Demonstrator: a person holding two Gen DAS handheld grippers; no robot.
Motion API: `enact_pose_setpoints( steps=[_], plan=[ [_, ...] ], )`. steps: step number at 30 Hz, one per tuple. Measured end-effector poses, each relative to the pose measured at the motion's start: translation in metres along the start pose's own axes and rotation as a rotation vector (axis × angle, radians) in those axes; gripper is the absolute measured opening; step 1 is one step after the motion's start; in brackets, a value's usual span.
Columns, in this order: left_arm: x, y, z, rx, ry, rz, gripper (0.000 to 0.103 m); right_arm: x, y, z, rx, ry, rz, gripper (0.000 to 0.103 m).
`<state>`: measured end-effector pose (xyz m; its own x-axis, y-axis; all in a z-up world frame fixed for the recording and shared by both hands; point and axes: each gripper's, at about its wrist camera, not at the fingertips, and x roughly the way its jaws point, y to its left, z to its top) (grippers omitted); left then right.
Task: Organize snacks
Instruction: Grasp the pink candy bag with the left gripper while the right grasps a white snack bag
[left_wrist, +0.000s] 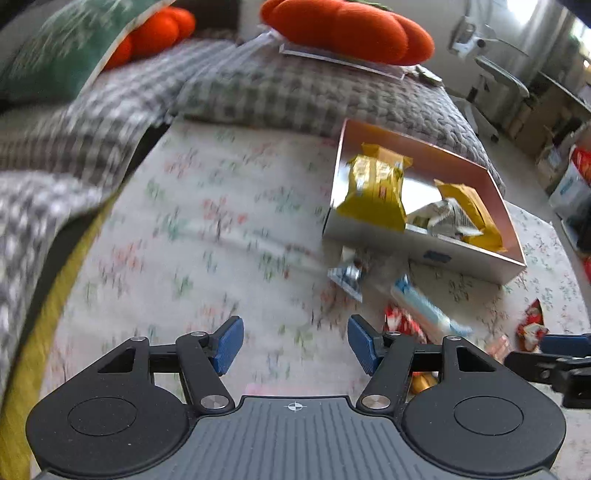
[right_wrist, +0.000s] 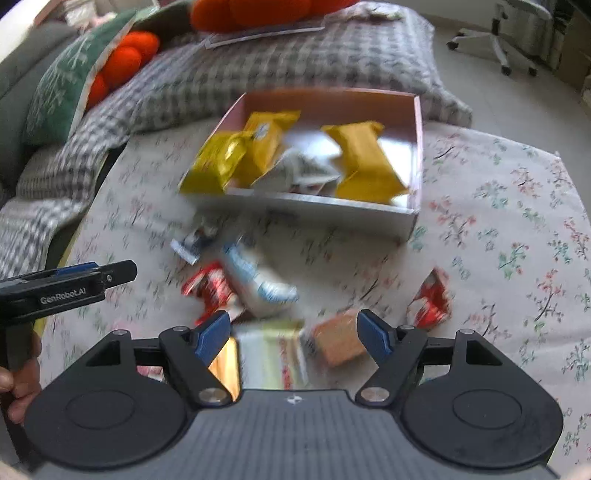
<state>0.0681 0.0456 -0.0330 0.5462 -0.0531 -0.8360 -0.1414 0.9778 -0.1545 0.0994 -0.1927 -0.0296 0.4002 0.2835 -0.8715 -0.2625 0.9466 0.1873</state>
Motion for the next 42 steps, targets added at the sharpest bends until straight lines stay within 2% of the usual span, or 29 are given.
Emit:
enact_pose_setpoints(
  steps=[6, 9, 12, 17, 19, 23, 25, 27, 29, 33, 35, 38, 39, 40, 42],
  plan=[
    [-0.011, 0.017, -0.036, -0.144, 0.084, -0.061, 0.064, -0.006, 0.027, -0.016, -0.095, 0.013, 0.044, 0.072],
    [-0.014, 0.02, -0.052, -0.177, 0.106, -0.061, 0.066, -0.005, 0.033, -0.022, -0.104, 0.035, 0.05, 0.067],
    [-0.009, 0.022, -0.058, -0.212, 0.137, -0.061, 0.066, -0.004, 0.04, -0.028, -0.113, 0.053, 0.085, 0.065],
    [0.009, 0.025, -0.058, -0.282, 0.176, -0.049, 0.066, 0.005, 0.059, -0.034, -0.143, 0.089, 0.126, 0.056],
    [0.011, 0.023, -0.056, -0.273, 0.164, -0.036, 0.065, 0.008, 0.061, -0.035, -0.136, 0.095, 0.134, 0.053],
    [0.01, 0.025, -0.05, -0.267, 0.117, 0.007, 0.058, 0.004, 0.068, -0.039, -0.125, 0.091, 0.238, 0.051],
    [0.012, 0.027, -0.049, -0.273, 0.12, -0.002, 0.054, 0.009, 0.071, -0.04, -0.127, 0.104, 0.223, 0.051],
    [0.012, 0.027, -0.05, -0.277, 0.12, -0.016, 0.051, 0.021, 0.071, -0.04, -0.107, 0.131, 0.168, 0.046],
    [0.012, 0.026, -0.05, -0.272, 0.122, -0.027, 0.049, 0.023, 0.067, -0.038, -0.072, 0.14, 0.161, 0.048],
    [0.015, 0.02, -0.052, -0.268, 0.145, -0.083, 0.058, 0.03, 0.062, -0.04, -0.023, 0.199, 0.115, 0.055],
    [0.017, 0.013, -0.051, -0.24, 0.143, -0.06, 0.059, 0.037, 0.062, -0.042, -0.014, 0.211, 0.107, 0.059],
    [0.018, 0.008, -0.051, -0.199, 0.122, -0.013, 0.052, 0.042, 0.058, -0.04, 0.033, 0.198, 0.123, 0.06],
    [0.019, 0.007, -0.05, -0.183, 0.119, 0.005, 0.039, 0.043, 0.059, -0.04, 0.032, 0.197, 0.126, 0.058],
    [0.019, 0.007, -0.05, -0.17, 0.116, 0.025, 0.03, 0.043, 0.061, -0.041, 0.027, 0.189, 0.121, 0.053],
    [0.018, 0.011, -0.051, -0.174, 0.113, 0.025, 0.03, 0.043, 0.066, -0.042, 0.01, 0.181, 0.126, 0.036]
  ],
)
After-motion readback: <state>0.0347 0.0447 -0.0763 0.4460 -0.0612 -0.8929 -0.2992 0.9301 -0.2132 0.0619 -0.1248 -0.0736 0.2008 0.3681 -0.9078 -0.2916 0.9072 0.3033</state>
